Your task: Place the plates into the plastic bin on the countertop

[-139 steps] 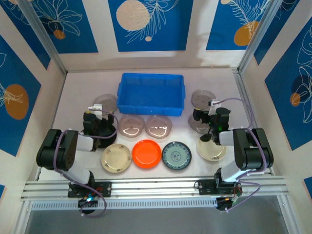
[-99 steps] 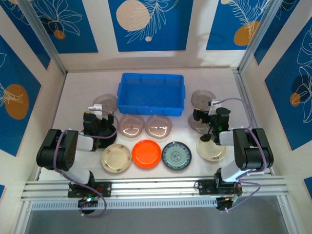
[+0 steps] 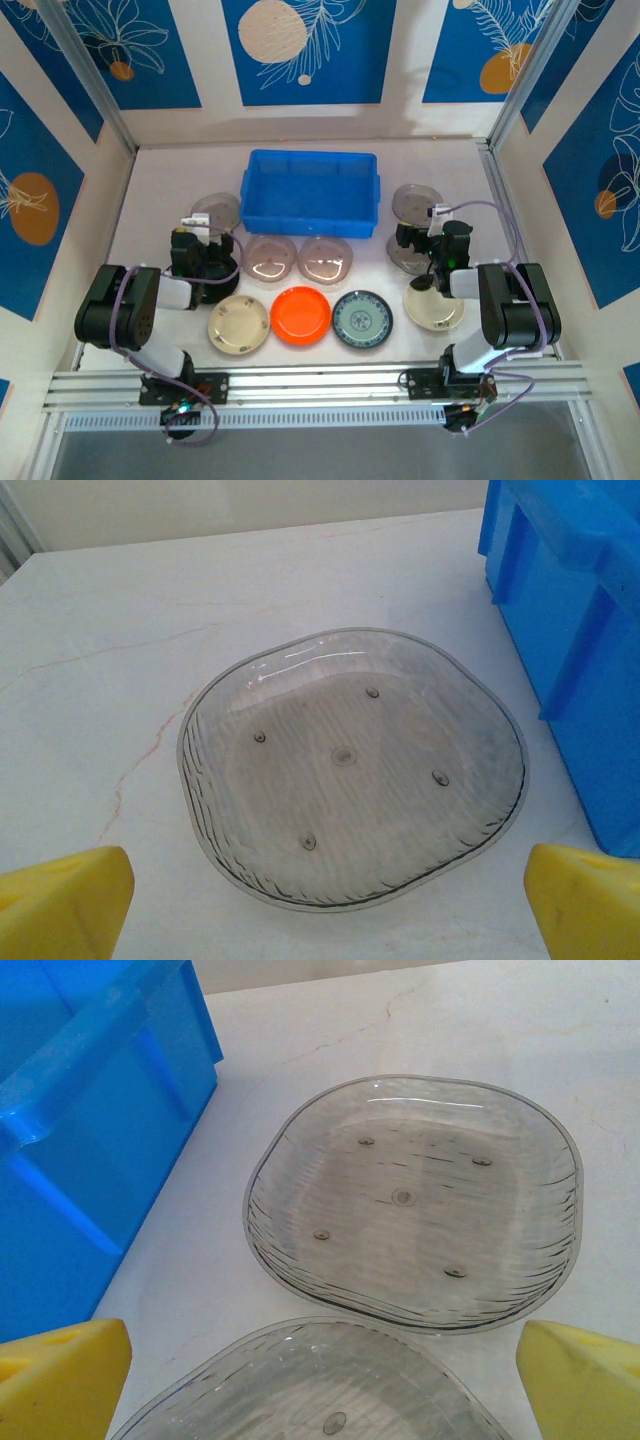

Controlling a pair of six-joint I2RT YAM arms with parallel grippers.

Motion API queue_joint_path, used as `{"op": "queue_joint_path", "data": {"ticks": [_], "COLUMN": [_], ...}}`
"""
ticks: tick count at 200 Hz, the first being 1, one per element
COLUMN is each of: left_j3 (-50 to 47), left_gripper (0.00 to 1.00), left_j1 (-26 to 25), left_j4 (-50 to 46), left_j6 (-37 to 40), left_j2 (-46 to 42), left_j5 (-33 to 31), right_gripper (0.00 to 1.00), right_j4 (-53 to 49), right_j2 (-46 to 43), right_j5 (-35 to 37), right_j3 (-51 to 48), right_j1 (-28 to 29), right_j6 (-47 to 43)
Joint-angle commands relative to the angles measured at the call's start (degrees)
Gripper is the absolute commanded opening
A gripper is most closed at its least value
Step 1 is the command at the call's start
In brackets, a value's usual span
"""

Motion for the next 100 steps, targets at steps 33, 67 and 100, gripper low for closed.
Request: {"op": "queue_joint_path", "data": {"ticks": [33, 67, 100], "left_j3": [0.71, 5.37, 8.6], "left_gripper": [1.0, 1.0, 1.0], "left_j1": [0.8, 0.38, 0.2], "left_j4": [-0.51, -17.61, -25.19], "left_j6": [1.07, 0.02, -3.63], "left_j2": [-1.83, -11.54, -17.33], "left_j5": [1.42, -3.58, -6.45], "right_gripper": [0.99, 0.99, 0.99], "right_j4": [-2.4, -22.37, -27.38], "right_j2": [-2.0, -9.66, -14.33], "right_j5": [1.01, 8.54, 15.34], "right_j3": [1.85, 10.5, 11.55], "right_j1": [0.19, 2.04, 3.8], "right_j6": [-0.71, 0.4, 5.23]}}
